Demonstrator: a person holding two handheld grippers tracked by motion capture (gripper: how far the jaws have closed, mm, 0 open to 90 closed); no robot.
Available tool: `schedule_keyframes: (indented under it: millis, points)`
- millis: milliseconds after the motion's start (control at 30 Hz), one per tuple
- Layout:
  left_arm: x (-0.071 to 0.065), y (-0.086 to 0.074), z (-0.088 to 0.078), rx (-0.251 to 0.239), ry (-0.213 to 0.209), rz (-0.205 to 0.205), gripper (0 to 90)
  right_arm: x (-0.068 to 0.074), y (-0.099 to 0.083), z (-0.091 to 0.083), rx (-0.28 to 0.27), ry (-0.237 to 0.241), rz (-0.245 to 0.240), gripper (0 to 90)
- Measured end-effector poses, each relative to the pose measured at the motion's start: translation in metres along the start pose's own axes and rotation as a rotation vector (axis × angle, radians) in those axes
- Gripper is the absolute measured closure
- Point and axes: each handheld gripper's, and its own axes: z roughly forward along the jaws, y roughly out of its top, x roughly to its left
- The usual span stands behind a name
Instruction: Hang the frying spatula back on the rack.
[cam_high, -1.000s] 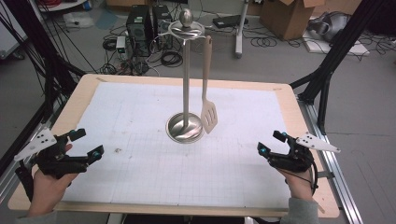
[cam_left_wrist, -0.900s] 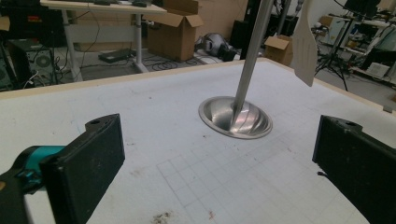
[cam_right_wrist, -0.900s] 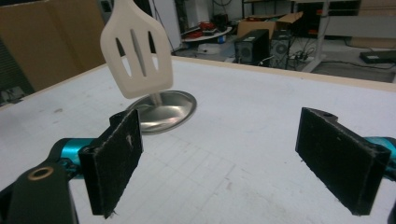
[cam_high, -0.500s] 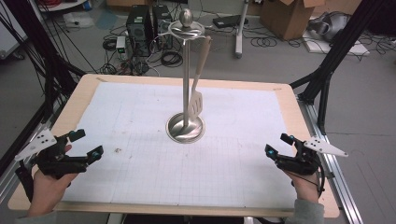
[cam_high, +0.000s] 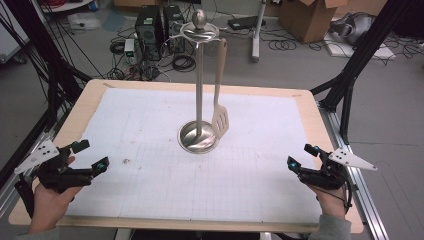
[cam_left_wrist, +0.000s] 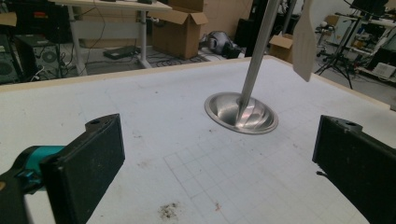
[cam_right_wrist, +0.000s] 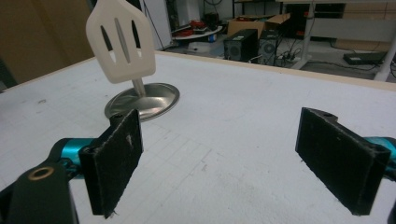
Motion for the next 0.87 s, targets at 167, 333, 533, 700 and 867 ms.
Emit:
schedule_keyframes:
  millis: [167,333,533,700,867]
  points:
    - [0.003,-0.002,-0.001,-0.006,0.009,0.002,2.7,-0.003,-0.003,-0.009,-0.005,0.001,-0.002,14.1]
    - [0.005,-0.005,-0.002,-0.001,0.037,0.007,2.7,-0.003,-0.007,-0.019,-0.020,-0.034,-0.001,14.5]
    - [0.009,-0.006,-0.006,-0.019,0.072,0.003,2.7,-0.004,-0.016,-0.033,-0.060,-0.114,0.044,14.5]
    - [0.012,-0.007,-0.010,-0.033,0.107,-0.002,2.7,-0.008,-0.022,-0.042,-0.103,-0.175,0.090,14.5]
    - [0.013,-0.008,-0.008,-0.025,0.110,-0.004,2.7,-0.008,-0.023,-0.041,-0.108,-0.173,0.093,14.5]
